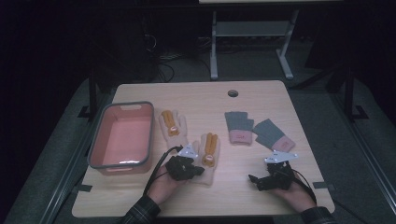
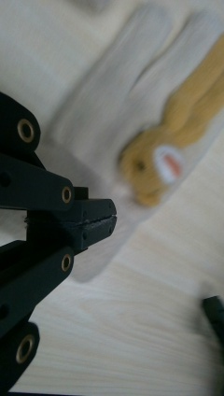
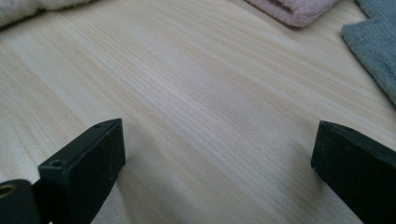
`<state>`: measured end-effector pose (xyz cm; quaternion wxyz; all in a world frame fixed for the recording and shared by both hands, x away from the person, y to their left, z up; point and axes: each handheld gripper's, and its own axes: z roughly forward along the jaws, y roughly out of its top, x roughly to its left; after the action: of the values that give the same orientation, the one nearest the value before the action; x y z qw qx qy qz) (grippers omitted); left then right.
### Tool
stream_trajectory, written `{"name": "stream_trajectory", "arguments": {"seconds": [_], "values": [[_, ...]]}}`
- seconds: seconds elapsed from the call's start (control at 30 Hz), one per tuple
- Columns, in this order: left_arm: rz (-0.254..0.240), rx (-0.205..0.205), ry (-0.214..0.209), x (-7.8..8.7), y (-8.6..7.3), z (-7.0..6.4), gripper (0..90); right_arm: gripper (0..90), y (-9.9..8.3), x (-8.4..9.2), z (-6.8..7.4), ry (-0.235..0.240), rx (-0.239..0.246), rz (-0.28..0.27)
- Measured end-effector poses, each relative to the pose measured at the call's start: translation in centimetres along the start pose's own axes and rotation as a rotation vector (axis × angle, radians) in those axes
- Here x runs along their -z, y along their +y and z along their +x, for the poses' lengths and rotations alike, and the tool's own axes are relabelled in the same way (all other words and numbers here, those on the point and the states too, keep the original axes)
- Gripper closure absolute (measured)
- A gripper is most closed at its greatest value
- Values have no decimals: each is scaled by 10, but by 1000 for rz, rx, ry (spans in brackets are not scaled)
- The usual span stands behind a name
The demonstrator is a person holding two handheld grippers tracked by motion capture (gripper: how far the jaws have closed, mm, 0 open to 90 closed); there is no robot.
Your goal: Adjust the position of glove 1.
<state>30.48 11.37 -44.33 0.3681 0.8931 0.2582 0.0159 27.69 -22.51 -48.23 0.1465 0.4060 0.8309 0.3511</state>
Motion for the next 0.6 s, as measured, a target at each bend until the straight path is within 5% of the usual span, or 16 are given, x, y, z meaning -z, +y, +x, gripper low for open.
{"name": "stream_trajectory", "arguments": {"seconds": [0.27,0.47,0.6], "values": [[-38,20,100,-2,28,35,896,23,0,0,0,0,4,-2],[-14,54,105,-24,35,57,896,23,0,0,0,0,1,0],[26,54,88,-42,34,59,896,23,0,0,0,0,0,0]]}}
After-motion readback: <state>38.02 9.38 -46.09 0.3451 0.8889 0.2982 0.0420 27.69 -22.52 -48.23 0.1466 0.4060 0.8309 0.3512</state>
